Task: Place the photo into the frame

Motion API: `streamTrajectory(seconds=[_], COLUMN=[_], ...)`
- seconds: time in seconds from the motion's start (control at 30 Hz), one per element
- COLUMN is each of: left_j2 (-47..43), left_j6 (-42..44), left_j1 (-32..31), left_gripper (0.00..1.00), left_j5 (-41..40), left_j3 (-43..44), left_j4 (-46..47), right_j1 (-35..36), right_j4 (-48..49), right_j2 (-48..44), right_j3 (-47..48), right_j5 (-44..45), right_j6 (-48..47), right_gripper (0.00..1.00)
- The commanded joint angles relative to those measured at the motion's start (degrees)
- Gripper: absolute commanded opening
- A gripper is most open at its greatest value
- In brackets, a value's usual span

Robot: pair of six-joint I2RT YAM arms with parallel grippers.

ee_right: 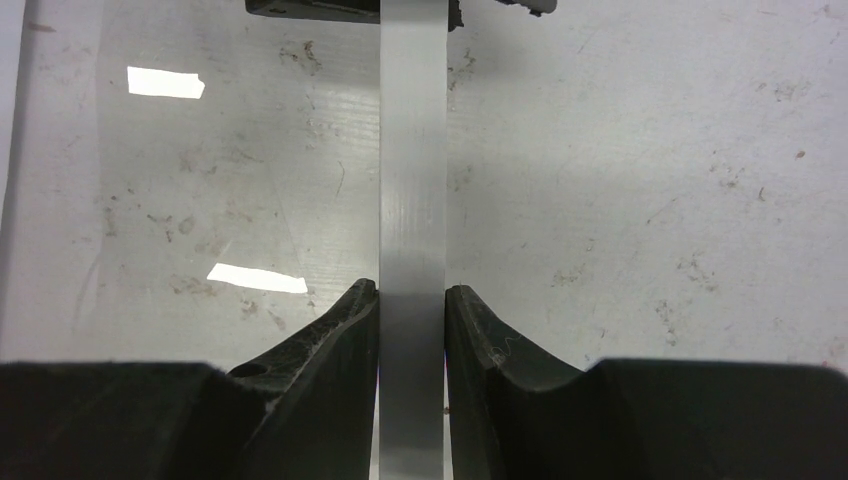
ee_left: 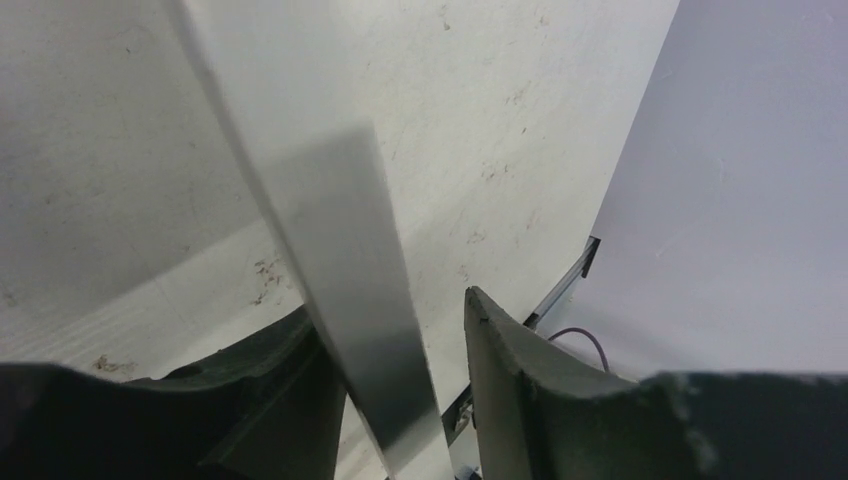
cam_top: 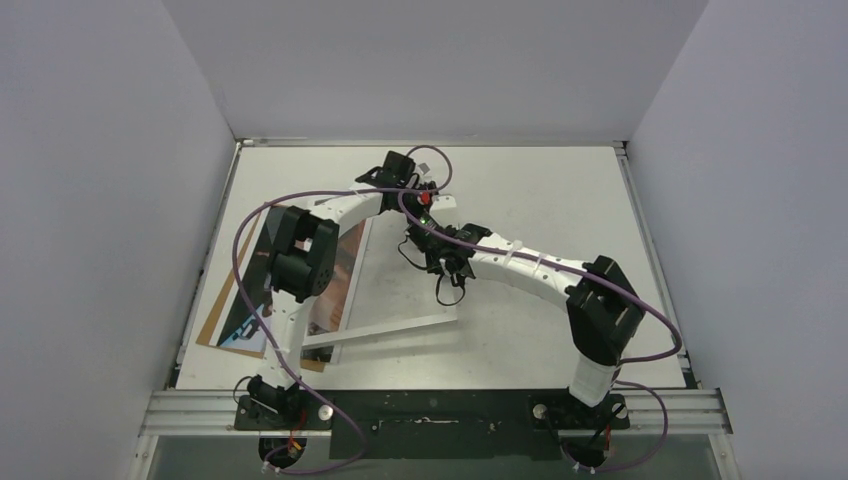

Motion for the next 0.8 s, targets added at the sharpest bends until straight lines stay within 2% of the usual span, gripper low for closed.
streamTrajectory(seconds=[0.0,0.07,0.17,0.27,0.53,0.63,0.77], left_j2=[0.3,-0.4,-2.2,-4.1,-11.6,-15.4,-19.2], left_j6=[1.7,1.9,2.0,2.1,1.4,0.7,-0.4], left_j1=[-0.6,-0.6,-0.5,-0.1,1.2,2.3,3.3], left_gripper=[0.33,0.16,0.00,0.00,0.00,0.00,0.00], left_j5=[0.9,0.7,0.0,-0.7,-4.3,-6.8,-8.4], left_j3=[4.4,4.9,5.4,5.8,5.3,4.5,3.6], left_j4=[-2.6,-2.8,-3.3,-3.8,-4.5,-4.7,-4.7], right_j1=[0.8,0.8,0.7,0.5,-3.9,-6.3,-8.8], right_j4=[5.0,4.7,3.2,1.6,2.0,3.6,6.1], right_j2=[-4.6,-4.7,-4.9,-5.5,-9.3,-13.3,-18.2], right_j3=[2.0,2.3,3.5,4.9,3.8,3.1,2.8], right_j5=[2.8,2.7,2.3,2.1,-5.9,-8.8,-11.0], right_j6=[0.2,0.7,1.8,2.9,8.7,10.2,12.8], right_gripper=[0.09,0.09,0.11,0.21,0.58,0.68,0.74])
